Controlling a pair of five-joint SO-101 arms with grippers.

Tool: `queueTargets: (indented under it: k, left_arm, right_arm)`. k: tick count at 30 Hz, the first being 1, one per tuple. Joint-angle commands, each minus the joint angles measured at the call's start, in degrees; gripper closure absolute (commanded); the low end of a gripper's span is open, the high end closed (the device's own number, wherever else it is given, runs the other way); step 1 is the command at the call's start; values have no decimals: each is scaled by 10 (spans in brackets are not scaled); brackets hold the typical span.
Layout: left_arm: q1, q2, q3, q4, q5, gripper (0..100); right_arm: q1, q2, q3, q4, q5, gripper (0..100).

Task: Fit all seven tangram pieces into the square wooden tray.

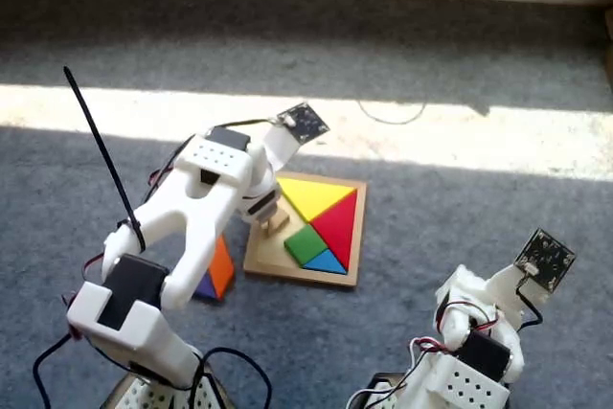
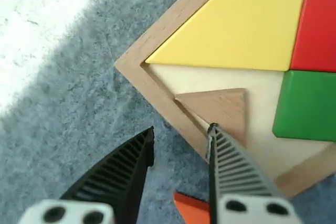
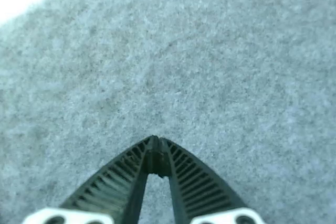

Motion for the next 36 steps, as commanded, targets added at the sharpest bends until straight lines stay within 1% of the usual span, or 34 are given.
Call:
queueTargets:
  k: [1, 13, 17, 22, 25, 28, 34, 36]
  left_arm:
    - [44, -1, 25, -47, -3, 822]
    - [99, -6, 29, -55, -1, 825]
    - [118, -7, 29, -54, 39, 822]
    - [145, -7, 27, -38, 41, 823]
    - [142, -8, 22, -37, 42, 825]
    - [131, -8, -9, 0, 42, 825]
    - [115, -8, -94, 115, 43, 826]
    - [106, -12, -116, 141, 62, 829]
  right_arm:
    - [-7, -5, -3, -12, -4, 994]
    - [-7, -5, -3, -12, -4, 994]
    - [-7, -5, -3, -12, -4, 994]
    - [-7, -5, -3, -12, -4, 994]
    - [-7, -5, -3, -12, -4, 994]
    - [-7, -5, -3, -12, -4, 994]
    - [-7, -5, -3, -12, -4, 994]
    - [-7, -5, -3, -12, -4, 994]
